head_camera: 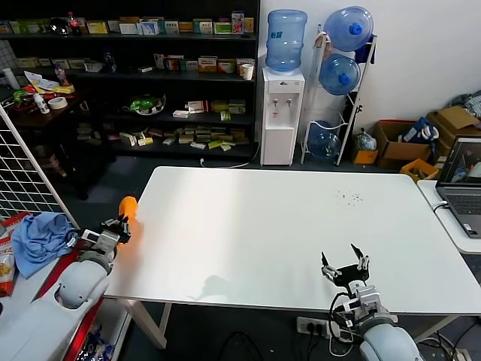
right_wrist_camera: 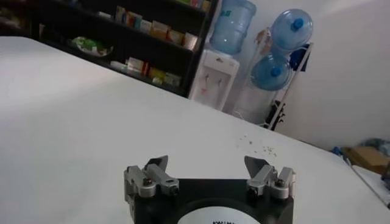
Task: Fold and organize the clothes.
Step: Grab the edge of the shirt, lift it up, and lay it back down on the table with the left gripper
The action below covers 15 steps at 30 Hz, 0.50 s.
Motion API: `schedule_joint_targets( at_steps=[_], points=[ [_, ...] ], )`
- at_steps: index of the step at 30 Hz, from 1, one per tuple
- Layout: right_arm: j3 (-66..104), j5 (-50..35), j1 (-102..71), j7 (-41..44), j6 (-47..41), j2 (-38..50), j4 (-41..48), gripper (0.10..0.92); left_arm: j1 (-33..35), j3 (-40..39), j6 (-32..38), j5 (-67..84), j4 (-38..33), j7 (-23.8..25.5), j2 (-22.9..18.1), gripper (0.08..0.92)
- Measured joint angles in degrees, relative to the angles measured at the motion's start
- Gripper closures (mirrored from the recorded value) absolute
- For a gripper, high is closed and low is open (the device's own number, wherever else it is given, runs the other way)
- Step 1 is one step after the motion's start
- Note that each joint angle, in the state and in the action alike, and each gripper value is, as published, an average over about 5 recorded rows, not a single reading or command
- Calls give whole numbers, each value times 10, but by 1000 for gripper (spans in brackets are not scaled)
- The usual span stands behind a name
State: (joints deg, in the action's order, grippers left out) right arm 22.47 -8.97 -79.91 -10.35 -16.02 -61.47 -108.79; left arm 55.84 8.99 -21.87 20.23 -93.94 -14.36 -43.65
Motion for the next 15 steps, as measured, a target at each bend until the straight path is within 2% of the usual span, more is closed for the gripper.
schedule_joint_targets(
  at_steps=[8,15],
  points=[
    [3,11,3,2,2,1,9,203,10,-24,-16,42,-45,-35,-69,877],
    [10,21,-3,6,8,6,13,203,5,-53,-18,51,-49,-62,-148,877]
  ],
)
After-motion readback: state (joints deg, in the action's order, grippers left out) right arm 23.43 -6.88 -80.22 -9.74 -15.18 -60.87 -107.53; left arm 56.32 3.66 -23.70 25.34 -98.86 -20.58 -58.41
